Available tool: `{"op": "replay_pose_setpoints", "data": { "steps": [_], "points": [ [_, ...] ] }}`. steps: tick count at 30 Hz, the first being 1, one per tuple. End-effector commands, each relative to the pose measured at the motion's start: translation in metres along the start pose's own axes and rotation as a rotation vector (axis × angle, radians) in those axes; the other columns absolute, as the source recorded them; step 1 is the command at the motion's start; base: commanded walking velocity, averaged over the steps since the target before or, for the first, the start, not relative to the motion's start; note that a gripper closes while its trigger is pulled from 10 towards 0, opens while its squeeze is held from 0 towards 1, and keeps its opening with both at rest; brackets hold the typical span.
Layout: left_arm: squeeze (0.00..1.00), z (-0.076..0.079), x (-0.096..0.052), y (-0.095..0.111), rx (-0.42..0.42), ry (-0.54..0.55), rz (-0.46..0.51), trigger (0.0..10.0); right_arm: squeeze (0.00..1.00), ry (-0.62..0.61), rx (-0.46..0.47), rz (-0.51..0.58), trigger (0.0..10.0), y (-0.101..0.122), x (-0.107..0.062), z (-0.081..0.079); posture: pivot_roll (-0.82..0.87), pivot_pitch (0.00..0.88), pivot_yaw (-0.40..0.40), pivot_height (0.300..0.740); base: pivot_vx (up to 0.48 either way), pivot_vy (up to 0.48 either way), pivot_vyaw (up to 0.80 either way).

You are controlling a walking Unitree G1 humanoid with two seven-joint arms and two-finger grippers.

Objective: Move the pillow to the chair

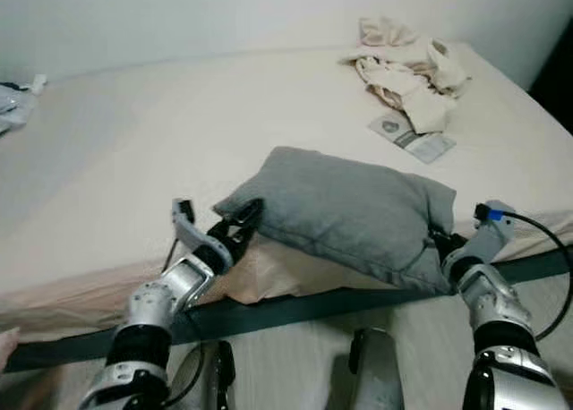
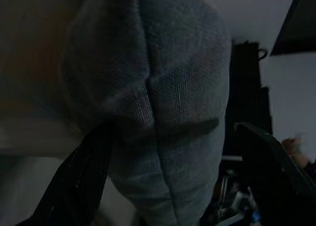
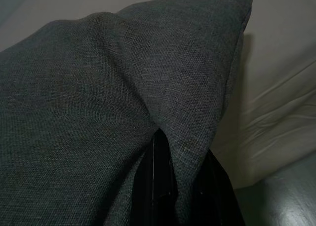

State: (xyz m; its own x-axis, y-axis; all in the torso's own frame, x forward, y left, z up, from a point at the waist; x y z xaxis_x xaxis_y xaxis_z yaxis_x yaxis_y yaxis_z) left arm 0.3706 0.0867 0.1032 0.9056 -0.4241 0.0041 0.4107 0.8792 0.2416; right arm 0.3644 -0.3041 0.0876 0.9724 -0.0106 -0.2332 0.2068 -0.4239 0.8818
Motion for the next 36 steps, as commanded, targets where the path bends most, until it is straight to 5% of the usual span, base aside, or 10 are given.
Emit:
{"op": "replay_pose_setpoints", "data": {
  "steps": [1, 10, 12, 13, 16, 23, 24, 25, 26, 36],
  "points": [
    [1.0, -0.002, 0.0, 0.0, -0.045, -0.002, 0.012, 10.0, 0.0, -0.03, 0.029, 0.024, 0.0, 0.0, 0.001, 0.003, 0.03, 0.165, 0.043, 0.582, 0.0, 0.0, 0.0],
    [1.0, 0.009, 0.02, -0.007, 0.017, 0.005, 0.058, 10.0, 0.0, 0.048, 0.028, -0.006, 0.0, -0.013, 0.009, -0.02, 0.02, 0.168, 0.039, 0.582, 0.0, 0.0, 0.0],
    [0.85, 0.009, 0.026, -0.006, 0.06, 0.035, 0.088, 10.0, 0.0, 0.075, 0.025, -0.019, 0.0, -0.019, 0.011, -0.028, 0.02, 0.167, 0.039, 0.582, 0.0, 0.0, 0.0],
    [0.35, 0.01, 0.03, -0.007, 0.093, 0.055, 0.105, 10.0, 0.0, 0.102, 0.029, -0.032, 0.0, -0.025, 0.012, -0.036, 0.02, 0.168, 0.04, 0.582, 0.0, 0.0, 0.0],
    [0.0, 0.013, 0.037, -0.01, 0.106, 0.061, 0.118, 10.0, 0.0, 0.137, 0.037, -0.048, 0.0, -0.033, 0.015, -0.047, 0.02, 0.168, 0.041, 0.582, 0.0, 0.0, 0.0],
    [0.0, 0.025, 0.048, -0.017, 0.073, 0.023, 0.099, 10.0, 0.0, 0.211, 0.039, -0.092, 0.0, -0.052, 0.017, -0.071, 0.01, 0.168, 0.047, 0.582, 0.0, 0.0, 0.0],
    [0.0, 0.025, 0.049, -0.019, 0.1, 0.036, 0.083, 4.5, 0.0, 0.22, 0.037, -0.1, 0.0, -0.054, 0.017, -0.073, 0.01, 0.168, 0.047, 0.582, 0.0, 0.0, 0.0],
    [0.0, 0.024, 0.049, -0.02, 0.119, 0.047, 0.072, 4.5, 0.0, 0.225, 0.035, -0.106, 0.0, -0.056, 0.017, -0.075, 0.01, 0.168, 0.047, 0.582, 0.0, 0.0, 0.0],
    [0.0, 0.023, 0.05, -0.02, 0.144, 0.054, 0.064, 0.0, 0.0, 0.227, 0.034, -0.109, 0.0, -0.057, 0.017, -0.076, 0.01, 0.168, 0.047, 0.582, 0.0, 0.0, 0.0],
    [0.0, 0.019, 0.051, -0.019, 0.224, 0.077, 0.076, 0.0, 0.0, 0.247, 0.028, -0.127, 0.0, -0.064, 0.018, -0.084, 0.02, 0.157, 0.043, 0.582, 0.0, 0.0, 0.0]
  ]
}}
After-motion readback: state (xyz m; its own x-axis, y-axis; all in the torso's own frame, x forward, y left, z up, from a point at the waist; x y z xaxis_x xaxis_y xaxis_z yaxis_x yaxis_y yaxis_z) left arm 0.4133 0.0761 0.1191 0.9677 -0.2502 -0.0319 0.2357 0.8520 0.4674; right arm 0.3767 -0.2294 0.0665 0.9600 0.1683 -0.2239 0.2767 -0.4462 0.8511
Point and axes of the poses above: a point about 5 cm out from each wrist's last joint towards the gripper, its own x axis pointing out of the wrist towards the gripper, its own y axis along the axis of the wrist's last joint, z = x × y, the point moved 4 cm from there along x, pointing out of the wrist towards the gripper, and after that the axes turned 1 degree about -x, right-handed, at the moved point
